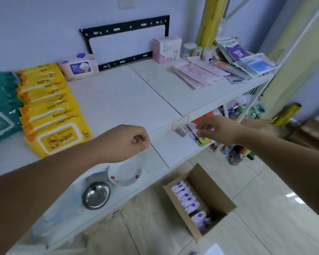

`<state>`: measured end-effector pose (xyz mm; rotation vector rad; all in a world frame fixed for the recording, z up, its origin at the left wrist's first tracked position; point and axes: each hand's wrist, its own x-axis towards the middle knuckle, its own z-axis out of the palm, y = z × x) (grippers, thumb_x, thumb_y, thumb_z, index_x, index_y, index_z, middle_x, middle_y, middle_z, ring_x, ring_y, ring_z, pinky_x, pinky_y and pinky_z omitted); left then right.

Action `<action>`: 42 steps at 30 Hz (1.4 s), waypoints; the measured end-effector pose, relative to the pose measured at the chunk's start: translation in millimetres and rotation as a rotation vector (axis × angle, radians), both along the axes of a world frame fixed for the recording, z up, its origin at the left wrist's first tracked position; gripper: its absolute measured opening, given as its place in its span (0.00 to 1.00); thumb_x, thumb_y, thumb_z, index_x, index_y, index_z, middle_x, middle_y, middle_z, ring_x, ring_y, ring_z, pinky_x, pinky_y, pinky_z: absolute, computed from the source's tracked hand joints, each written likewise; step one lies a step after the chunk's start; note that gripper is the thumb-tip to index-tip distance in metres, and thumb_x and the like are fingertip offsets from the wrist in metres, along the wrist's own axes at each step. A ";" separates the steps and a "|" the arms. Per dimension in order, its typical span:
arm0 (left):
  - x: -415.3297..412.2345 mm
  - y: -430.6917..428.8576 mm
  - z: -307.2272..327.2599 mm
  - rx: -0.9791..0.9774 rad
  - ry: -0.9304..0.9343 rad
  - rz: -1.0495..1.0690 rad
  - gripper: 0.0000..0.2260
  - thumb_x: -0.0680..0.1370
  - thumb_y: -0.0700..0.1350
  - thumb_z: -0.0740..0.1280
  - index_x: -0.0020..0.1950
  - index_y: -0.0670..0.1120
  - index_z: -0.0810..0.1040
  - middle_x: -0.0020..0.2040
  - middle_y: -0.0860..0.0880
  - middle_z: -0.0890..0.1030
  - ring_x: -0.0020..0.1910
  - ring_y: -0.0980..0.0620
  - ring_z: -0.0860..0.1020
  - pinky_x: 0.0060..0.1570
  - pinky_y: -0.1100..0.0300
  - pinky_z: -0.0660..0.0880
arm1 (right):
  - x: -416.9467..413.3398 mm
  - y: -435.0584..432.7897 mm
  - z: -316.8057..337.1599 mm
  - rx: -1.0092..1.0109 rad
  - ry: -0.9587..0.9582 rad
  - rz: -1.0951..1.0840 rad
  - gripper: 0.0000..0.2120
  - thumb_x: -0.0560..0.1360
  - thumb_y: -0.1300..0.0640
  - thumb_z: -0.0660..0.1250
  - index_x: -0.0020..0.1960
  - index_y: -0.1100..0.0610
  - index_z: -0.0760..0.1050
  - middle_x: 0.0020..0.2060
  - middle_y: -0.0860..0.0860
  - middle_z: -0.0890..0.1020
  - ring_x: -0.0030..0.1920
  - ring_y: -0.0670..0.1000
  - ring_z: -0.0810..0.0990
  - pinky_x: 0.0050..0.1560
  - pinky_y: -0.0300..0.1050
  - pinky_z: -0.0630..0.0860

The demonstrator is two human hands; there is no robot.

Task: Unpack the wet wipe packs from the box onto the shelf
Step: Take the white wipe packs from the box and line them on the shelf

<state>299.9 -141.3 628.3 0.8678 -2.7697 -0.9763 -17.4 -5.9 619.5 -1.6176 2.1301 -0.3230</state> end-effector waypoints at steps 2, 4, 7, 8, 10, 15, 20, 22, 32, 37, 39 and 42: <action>-30.3 12.5 -12.1 0.035 -0.018 -0.031 0.02 0.77 0.53 0.69 0.46 0.59 0.80 0.43 0.59 0.83 0.43 0.59 0.80 0.49 0.55 0.80 | -18.7 24.2 -11.3 0.031 -0.019 -0.020 0.13 0.78 0.46 0.69 0.58 0.51 0.79 0.48 0.43 0.83 0.50 0.47 0.83 0.55 0.45 0.78; -60.1 26.2 -26.3 0.049 -0.044 -0.053 0.02 0.77 0.53 0.69 0.46 0.58 0.81 0.43 0.59 0.83 0.43 0.59 0.80 0.50 0.56 0.79 | -40.6 48.1 -26.6 0.075 -0.031 -0.037 0.11 0.78 0.46 0.69 0.57 0.51 0.79 0.48 0.45 0.84 0.50 0.47 0.83 0.55 0.47 0.79; -102.7 48.4 -51.4 0.098 -0.082 -0.069 0.02 0.77 0.52 0.69 0.46 0.57 0.81 0.43 0.58 0.83 0.43 0.58 0.80 0.51 0.55 0.79 | -74.6 83.3 -56.0 0.143 -0.060 -0.072 0.13 0.78 0.44 0.69 0.57 0.50 0.79 0.49 0.45 0.83 0.50 0.47 0.82 0.56 0.49 0.80; -116.0 56.1 -60.8 0.115 -0.103 -0.075 0.02 0.77 0.52 0.68 0.46 0.56 0.81 0.43 0.57 0.83 0.43 0.58 0.80 0.51 0.55 0.79 | -85.3 94.3 -67.1 0.172 -0.073 -0.078 0.13 0.78 0.44 0.69 0.58 0.50 0.79 0.50 0.46 0.83 0.50 0.47 0.82 0.56 0.49 0.79; -141.5 71.1 -80.7 0.162 -0.132 -0.093 0.02 0.77 0.52 0.68 0.46 0.56 0.81 0.43 0.56 0.83 0.43 0.58 0.80 0.50 0.54 0.80 | -106.0 115.4 -90.5 0.236 -0.090 -0.086 0.14 0.78 0.44 0.68 0.58 0.51 0.79 0.51 0.46 0.83 0.51 0.47 0.82 0.58 0.49 0.79; -195.6 101.5 -134.3 0.255 -0.234 -0.096 0.02 0.78 0.50 0.68 0.46 0.57 0.81 0.44 0.59 0.83 0.44 0.63 0.80 0.50 0.60 0.78 | -145.0 156.7 -145.9 0.344 -0.166 -0.115 0.09 0.78 0.48 0.69 0.55 0.50 0.79 0.49 0.45 0.83 0.51 0.47 0.82 0.58 0.49 0.78; -228.2 118.8 -204.0 0.322 -0.342 -0.066 0.02 0.78 0.52 0.68 0.46 0.58 0.80 0.44 0.60 0.82 0.45 0.64 0.80 0.49 0.62 0.76 | -170.1 177.0 -207.9 0.407 -0.234 -0.132 0.02 0.78 0.50 0.68 0.49 0.47 0.79 0.46 0.43 0.83 0.50 0.47 0.81 0.56 0.47 0.78; -237.6 124.5 -232.5 0.344 -0.361 -0.059 0.03 0.78 0.52 0.68 0.47 0.56 0.80 0.43 0.59 0.82 0.44 0.63 0.80 0.47 0.61 0.76 | -173.4 180.7 -234.6 0.444 -0.255 -0.149 0.06 0.77 0.48 0.67 0.50 0.49 0.79 0.47 0.45 0.83 0.50 0.48 0.81 0.55 0.48 0.78; -265.1 123.1 -409.7 0.514 -0.511 0.030 0.06 0.74 0.55 0.74 0.43 0.55 0.80 0.39 0.57 0.81 0.38 0.64 0.77 0.38 0.67 0.70 | -175.9 178.4 -398.8 0.548 -0.377 -0.294 0.10 0.78 0.55 0.67 0.52 0.60 0.81 0.47 0.55 0.83 0.45 0.57 0.81 0.43 0.47 0.76; -278.7 119.3 -504.2 0.553 -0.547 0.030 0.06 0.76 0.53 0.72 0.43 0.53 0.80 0.36 0.56 0.79 0.35 0.62 0.75 0.35 0.65 0.67 | -169.4 176.8 -492.0 0.580 -0.422 -0.348 0.09 0.78 0.54 0.68 0.52 0.59 0.83 0.50 0.52 0.84 0.49 0.53 0.81 0.53 0.47 0.78; -283.5 119.4 -538.7 0.559 -0.569 0.025 0.06 0.76 0.52 0.72 0.42 0.53 0.80 0.35 0.56 0.78 0.35 0.62 0.74 0.36 0.64 0.68 | -166.9 180.2 -526.3 0.585 -0.430 -0.408 0.08 0.76 0.52 0.71 0.50 0.56 0.83 0.50 0.50 0.85 0.51 0.53 0.82 0.53 0.46 0.78; -289.5 120.1 -587.9 0.578 -0.586 0.020 0.07 0.76 0.52 0.72 0.39 0.55 0.78 0.37 0.56 0.79 0.38 0.59 0.77 0.41 0.62 0.71 | -161.6 180.5 -567.5 0.671 -0.480 -0.461 0.09 0.77 0.51 0.68 0.53 0.53 0.83 0.50 0.50 0.85 0.52 0.54 0.83 0.55 0.48 0.80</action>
